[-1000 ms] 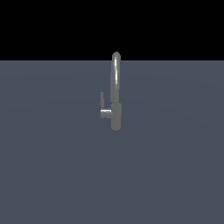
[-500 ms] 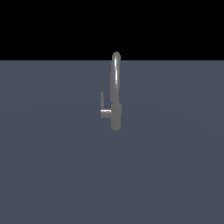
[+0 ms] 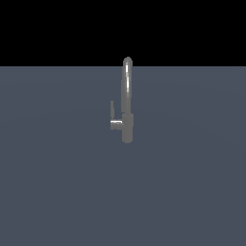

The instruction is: Turn on the faucet by rotating a designated handle.

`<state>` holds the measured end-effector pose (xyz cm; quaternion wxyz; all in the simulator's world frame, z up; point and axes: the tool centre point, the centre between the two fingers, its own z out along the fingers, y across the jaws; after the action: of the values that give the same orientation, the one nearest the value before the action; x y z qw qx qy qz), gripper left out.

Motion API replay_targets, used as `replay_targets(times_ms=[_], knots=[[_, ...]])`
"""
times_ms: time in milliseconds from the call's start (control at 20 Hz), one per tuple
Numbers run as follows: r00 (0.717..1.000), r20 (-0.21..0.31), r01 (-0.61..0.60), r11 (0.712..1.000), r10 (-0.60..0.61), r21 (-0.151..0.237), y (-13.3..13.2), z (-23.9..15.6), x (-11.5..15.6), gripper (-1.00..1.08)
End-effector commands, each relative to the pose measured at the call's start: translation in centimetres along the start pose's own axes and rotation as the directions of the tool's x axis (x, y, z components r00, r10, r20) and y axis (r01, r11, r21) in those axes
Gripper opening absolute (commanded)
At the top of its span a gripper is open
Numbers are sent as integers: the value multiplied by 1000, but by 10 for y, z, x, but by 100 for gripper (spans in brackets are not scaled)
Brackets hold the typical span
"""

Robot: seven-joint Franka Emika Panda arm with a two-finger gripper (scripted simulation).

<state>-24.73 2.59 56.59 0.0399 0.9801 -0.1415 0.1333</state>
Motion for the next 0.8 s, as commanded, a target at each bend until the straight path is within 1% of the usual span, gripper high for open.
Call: replay_targets(times_ms=[0, 150, 350, 550, 750], knots=[[997, -47, -59, 998, 58, -23, -12, -11, 3, -100], [987, -103, -129, 990, 124, -48, -27, -20, 6, -100], [964, -174, -218, 973, 203, -77, -50, -28, 12, -100], [932, -241, -302, 948, 272, -101, -75, -29, 19, -100], [894, -303, -381, 917, 331, -121, -101, -23, 29, -100]])
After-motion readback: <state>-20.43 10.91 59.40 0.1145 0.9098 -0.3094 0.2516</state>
